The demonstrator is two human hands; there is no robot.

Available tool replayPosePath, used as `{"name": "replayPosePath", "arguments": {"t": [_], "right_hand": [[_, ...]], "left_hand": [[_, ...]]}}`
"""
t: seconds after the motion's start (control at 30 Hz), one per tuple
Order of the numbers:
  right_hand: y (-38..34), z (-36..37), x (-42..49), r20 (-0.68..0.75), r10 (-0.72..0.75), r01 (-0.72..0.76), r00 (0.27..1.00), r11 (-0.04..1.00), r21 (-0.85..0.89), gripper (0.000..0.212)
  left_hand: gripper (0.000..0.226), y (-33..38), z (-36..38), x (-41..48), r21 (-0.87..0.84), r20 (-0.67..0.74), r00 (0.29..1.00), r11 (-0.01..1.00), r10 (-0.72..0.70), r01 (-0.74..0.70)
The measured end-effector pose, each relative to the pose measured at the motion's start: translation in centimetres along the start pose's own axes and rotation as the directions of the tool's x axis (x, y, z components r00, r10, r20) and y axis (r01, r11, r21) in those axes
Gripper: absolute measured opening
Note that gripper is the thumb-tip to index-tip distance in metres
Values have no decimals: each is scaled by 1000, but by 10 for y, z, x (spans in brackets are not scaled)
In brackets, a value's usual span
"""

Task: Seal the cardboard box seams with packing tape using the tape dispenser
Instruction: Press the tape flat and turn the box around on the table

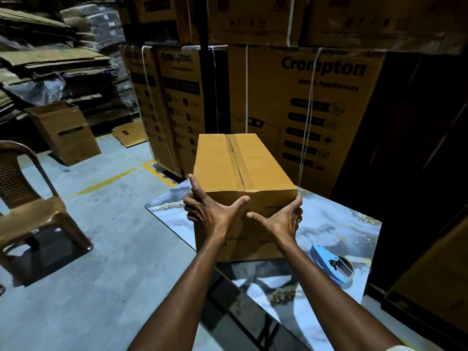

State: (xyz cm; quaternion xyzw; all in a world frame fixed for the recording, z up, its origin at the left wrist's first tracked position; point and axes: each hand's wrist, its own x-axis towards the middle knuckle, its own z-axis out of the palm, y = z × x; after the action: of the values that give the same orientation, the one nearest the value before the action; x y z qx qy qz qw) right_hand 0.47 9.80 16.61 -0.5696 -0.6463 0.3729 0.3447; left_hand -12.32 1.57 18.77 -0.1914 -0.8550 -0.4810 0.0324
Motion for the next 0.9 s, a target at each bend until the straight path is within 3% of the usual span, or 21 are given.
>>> {"name": "replayPosePath", "arguments": {"t": [0.17,0.3,0.4,0.5,0.67,0.9], "right_hand": [[23,4,-13,51,79,-84,996,991,100,134],[28,4,-15,27,53,-55,998,996,73,127],[18,0,-9,-77,-115,108,990,990,-85,129],[6,-2,6,33,-230,228,973,918,-323,128],[-6,9,24,233,-110,220,966,823,-523,122],[-30,25,50,249,0,161,968,764,-625,124]], "left_hand": [[165,-30,3,-16,34,106,989,995,-101,98],[157,-46,0,-22,75,183,979,994,-87,74],[141,-48,-7,-19,105,139,989,994,-57,42],[138,-38,-10,-3,254,166,986,967,-11,-32],[148,-28,-5,22,390,400,908,920,-123,-47],[151,-27,-3,27,452,386,898,892,-211,15]]}}
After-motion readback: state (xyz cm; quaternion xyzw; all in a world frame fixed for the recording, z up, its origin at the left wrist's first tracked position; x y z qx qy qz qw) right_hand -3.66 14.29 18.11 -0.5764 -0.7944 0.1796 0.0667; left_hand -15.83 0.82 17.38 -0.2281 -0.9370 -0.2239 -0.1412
